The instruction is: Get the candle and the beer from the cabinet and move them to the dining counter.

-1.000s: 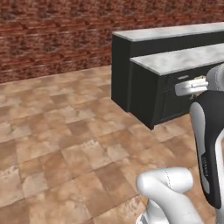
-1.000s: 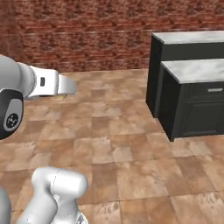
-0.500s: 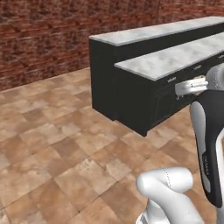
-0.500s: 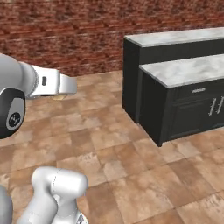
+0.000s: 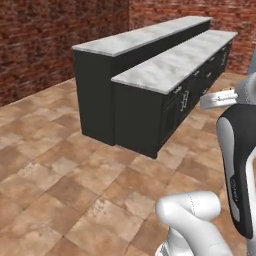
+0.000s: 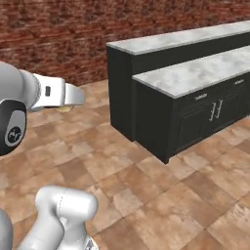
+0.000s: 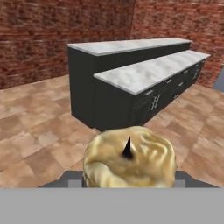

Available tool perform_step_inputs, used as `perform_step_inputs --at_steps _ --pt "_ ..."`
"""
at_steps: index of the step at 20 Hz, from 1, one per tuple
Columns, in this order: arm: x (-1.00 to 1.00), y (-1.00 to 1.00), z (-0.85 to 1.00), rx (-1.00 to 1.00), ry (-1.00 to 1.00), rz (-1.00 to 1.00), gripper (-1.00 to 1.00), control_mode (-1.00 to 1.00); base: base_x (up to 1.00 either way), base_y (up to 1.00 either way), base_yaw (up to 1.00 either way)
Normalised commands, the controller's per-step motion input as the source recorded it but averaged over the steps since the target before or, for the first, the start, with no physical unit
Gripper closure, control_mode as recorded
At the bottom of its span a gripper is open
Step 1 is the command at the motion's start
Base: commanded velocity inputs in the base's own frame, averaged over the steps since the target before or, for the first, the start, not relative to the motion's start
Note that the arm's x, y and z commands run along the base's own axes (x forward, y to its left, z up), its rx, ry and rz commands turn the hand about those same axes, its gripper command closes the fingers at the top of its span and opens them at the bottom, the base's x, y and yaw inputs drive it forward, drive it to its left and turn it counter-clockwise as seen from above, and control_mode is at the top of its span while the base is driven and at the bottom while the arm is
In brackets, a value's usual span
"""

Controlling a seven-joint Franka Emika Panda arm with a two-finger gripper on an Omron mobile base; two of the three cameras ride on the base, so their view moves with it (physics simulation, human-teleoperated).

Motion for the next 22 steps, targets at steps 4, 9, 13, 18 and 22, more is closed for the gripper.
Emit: perform_step_inputs --at_steps 4,9,13,18,22 --pt "0.0 0.0 0.0 0.0 0.0 0.0 1.0 1.0 0.6 1.0 -0.5" --pt "0.0 0.0 0.0 0.0 0.0 0.0 1.0 1.0 0.6 1.0 -0.5" --pt "0.0 0.0 0.0 0.0 0.0 0.0 1.0 1.0 0.38 1.0 -0.45" --pt "0.0 0.0 0.0 0.0 0.0 0.0 1.0 1.0 0.13 1.0 -0.42" --pt "0.0 0.0 0.0 0.0 0.0 0.0 1.0 1.0 0.0 1.0 -0.38"
